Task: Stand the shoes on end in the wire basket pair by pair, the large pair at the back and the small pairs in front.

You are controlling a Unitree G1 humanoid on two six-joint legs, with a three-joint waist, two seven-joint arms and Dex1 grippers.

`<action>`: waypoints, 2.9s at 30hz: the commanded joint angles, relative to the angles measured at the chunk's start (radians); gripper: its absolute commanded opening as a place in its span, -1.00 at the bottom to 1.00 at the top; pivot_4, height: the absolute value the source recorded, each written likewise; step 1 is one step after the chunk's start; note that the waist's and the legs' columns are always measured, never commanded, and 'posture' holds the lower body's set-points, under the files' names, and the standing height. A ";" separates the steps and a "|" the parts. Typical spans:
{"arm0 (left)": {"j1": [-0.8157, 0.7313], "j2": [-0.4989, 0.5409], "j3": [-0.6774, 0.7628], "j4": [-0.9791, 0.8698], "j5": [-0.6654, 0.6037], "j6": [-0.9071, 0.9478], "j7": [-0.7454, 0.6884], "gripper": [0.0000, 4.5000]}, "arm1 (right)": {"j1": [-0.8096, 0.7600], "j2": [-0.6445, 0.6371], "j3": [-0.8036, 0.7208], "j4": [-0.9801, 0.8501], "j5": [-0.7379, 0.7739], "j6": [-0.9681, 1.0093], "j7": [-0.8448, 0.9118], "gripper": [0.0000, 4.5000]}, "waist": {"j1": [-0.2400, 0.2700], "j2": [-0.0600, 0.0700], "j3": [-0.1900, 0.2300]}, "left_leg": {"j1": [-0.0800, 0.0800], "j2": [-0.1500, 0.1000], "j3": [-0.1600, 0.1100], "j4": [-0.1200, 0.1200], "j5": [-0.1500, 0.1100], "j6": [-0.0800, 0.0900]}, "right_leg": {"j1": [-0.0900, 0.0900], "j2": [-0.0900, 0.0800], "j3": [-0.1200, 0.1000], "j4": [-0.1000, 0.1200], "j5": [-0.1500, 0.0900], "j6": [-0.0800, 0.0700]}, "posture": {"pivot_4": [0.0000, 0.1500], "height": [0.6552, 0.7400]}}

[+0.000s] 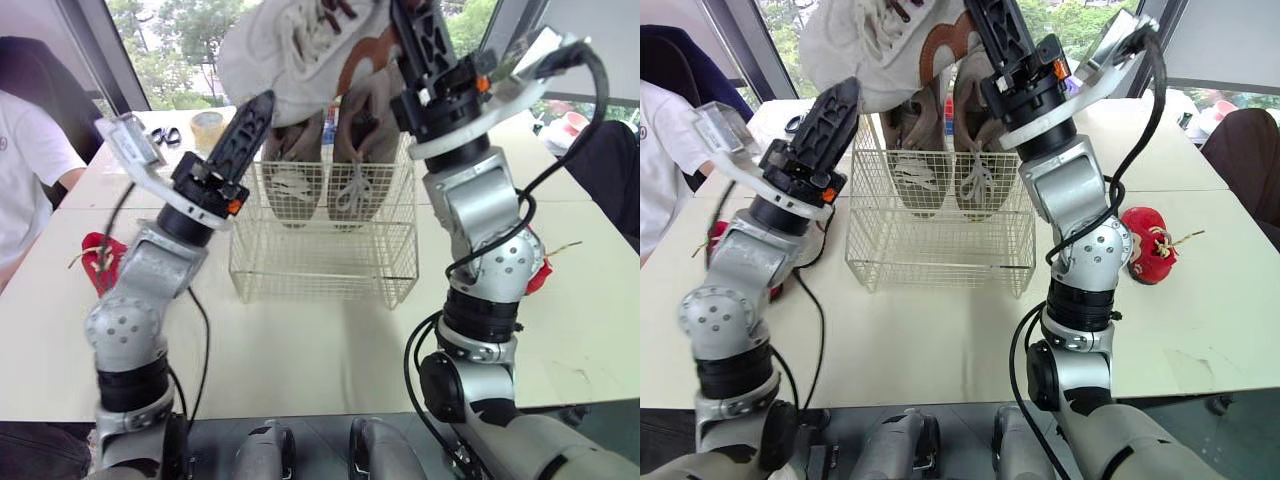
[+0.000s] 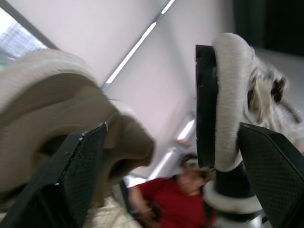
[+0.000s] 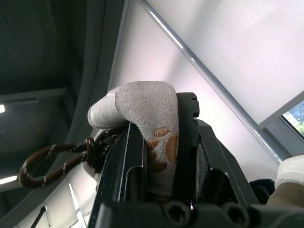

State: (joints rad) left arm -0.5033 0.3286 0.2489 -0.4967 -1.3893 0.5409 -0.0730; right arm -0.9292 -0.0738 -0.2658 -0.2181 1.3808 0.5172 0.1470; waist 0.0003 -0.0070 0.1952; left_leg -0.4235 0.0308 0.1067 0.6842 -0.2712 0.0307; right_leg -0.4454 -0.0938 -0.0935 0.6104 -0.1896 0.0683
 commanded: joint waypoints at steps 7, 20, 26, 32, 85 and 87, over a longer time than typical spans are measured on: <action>0.145 0.259 0.072 -0.170 0.027 0.095 0.140 0.97 | -0.093 -0.554 -0.060 0.156 -0.106 0.161 0.479 -0.72 | 0.007 0.000 0.001 | -0.002 0.000 0.000 -0.001 -0.001 0.001 | -0.001 0.000 -0.001 -0.005 -0.002 -0.003 | 1.00 1.00; 0.196 0.338 0.106 -0.162 -0.057 0.096 0.132 0.97 | -0.136 -0.683 0.278 0.512 -0.734 -0.162 1.086 -0.72 | 0.011 0.001 0.001 | -0.003 0.001 0.002 -0.003 -0.001 0.001 | 0.000 0.001 -0.001 -0.012 0.000 -0.001 | 1.00 1.00; 0.210 0.356 0.112 -0.159 -0.065 0.102 0.118 0.97 | -0.144 -0.635 0.299 0.651 -0.835 -0.248 1.193 -0.72 | 0.012 0.001 0.001 | -0.004 0.001 0.003 -0.003 0.002 -0.004 | 0.000 0.001 -0.001 -0.013 0.001 -0.001 | 1.00 1.00; 0.229 0.365 0.123 -0.162 -0.078 0.095 0.118 1.00 | -0.137 -0.639 0.270 0.669 -0.861 -0.242 1.229 0.57 | 0.011 0.001 0.001 | -0.004 0.001 0.002 -0.003 0.002 -0.005 | 0.000 0.001 -0.001 -0.013 0.001 -0.001 | 1.00 1.00; -0.819 0.404 -0.432 1.825 1.259 0.083 -0.681 -0.34 | 0.226 -0.935 0.108 -0.315 -0.314 0.452 0.994 1.00 | 0.015 -0.008 -0.001 | -0.019 0.000 0.004 0.008 0.000 0.000 | -0.019 -0.003 -0.003 0.004 0.000 0.001 | 1.00 1.00; -0.827 0.402 -0.399 1.825 1.267 0.088 -0.682 -0.61 | 0.227 -0.936 0.110 -0.311 -0.315 0.450 0.989 1.00 | 0.014 -0.008 -0.001 | -0.019 0.000 0.002 0.011 -0.002 0.003 | -0.018 -0.003 -0.003 0.005 0.000 0.001 | 1.00 1.00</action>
State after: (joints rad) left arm -1.3031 0.7269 -0.1783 1.3219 -0.1400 0.6308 -0.7560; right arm -0.6993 -0.9952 -0.1268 -0.5127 1.0466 0.9751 1.1424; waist 0.0143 -0.0152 0.1946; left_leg -0.4426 0.0313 0.1086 0.6966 -0.2741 0.0350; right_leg -0.4630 -0.0972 -0.0965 0.6151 -0.1893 0.0689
